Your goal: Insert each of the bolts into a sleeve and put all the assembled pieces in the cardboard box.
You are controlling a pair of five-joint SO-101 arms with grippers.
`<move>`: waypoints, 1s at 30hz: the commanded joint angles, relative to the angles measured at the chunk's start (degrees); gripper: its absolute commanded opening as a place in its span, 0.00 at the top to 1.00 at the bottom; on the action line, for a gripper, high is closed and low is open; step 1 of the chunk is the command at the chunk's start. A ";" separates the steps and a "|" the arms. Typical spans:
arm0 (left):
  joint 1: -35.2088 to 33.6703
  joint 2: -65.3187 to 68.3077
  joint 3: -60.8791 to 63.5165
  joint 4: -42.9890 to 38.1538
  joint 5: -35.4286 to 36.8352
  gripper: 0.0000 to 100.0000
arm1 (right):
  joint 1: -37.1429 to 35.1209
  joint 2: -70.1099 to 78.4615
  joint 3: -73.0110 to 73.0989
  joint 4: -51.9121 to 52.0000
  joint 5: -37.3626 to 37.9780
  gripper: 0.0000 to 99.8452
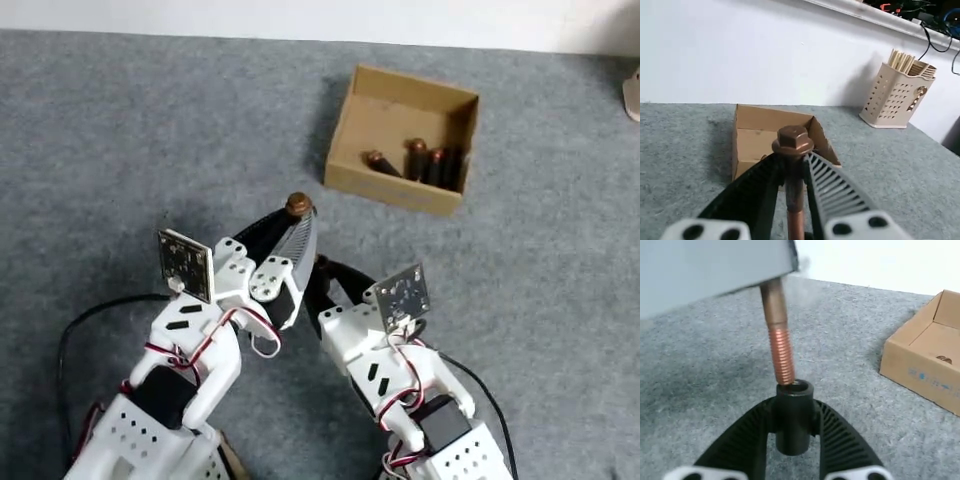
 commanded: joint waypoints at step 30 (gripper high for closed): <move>6.55 -1.01 0.04 5.80 4.66 0.99 | 3.30 -0.48 7.25 -1.54 -0.70 1.00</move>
